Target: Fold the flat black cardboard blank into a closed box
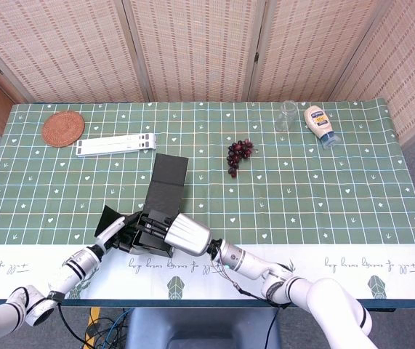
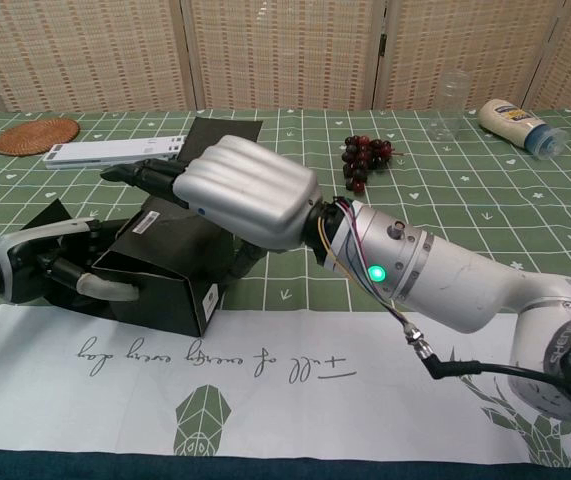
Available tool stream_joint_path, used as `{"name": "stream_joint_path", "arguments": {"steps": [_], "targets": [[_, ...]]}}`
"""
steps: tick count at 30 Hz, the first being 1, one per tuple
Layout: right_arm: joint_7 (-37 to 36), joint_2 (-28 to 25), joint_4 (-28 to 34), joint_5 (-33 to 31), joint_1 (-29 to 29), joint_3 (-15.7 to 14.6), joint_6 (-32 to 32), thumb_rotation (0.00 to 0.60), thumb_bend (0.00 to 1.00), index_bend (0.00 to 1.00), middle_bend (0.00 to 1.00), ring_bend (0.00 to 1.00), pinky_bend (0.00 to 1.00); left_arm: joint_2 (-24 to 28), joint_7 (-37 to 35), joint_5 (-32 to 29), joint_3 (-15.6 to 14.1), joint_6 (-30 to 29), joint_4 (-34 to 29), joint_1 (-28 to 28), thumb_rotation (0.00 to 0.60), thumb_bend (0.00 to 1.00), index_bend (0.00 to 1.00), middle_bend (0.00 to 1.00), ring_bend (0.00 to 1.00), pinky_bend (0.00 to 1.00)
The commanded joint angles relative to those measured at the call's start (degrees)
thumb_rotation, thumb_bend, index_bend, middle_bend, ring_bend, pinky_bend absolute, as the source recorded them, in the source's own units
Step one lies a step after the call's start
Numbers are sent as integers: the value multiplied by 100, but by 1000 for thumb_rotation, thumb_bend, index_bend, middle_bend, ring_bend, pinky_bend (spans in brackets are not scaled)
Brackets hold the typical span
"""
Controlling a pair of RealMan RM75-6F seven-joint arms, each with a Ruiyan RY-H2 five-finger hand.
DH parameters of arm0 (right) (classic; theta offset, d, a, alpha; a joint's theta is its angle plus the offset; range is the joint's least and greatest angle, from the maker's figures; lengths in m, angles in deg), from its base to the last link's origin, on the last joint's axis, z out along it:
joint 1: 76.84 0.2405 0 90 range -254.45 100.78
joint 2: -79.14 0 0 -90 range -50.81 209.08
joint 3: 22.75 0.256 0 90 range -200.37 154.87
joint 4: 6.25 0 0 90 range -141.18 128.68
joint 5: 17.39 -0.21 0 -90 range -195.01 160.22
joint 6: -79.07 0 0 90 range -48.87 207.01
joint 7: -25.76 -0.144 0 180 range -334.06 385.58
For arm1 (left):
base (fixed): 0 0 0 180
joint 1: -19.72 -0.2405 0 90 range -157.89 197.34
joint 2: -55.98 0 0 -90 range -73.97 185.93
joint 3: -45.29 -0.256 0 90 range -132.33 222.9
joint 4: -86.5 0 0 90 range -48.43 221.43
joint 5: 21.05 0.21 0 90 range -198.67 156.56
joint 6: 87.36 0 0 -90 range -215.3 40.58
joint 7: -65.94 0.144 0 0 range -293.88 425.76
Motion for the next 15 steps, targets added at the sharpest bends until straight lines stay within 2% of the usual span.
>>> {"name": "stream_joint_path", "arguments": {"steps": [1, 8, 15], "targets": [[-11, -16, 19, 0, -1, -20, 11, 600, 145, 0, 163, 653, 992, 2, -19, 8, -7, -8, -3, 9, 600, 113, 153, 181, 625, 719], [30, -86, 127, -21, -5, -61, 73, 600, 143, 39, 200, 663, 992, 3, -51, 23, -20, -43, -15, 19, 600, 113, 149, 175, 623, 719], [74, -188, 275, -43, 24, -70, 167, 600, 144, 146, 279, 685, 992, 17, -89, 22, -22, -67, -54, 30, 600, 113, 140, 166, 622, 718]]}}
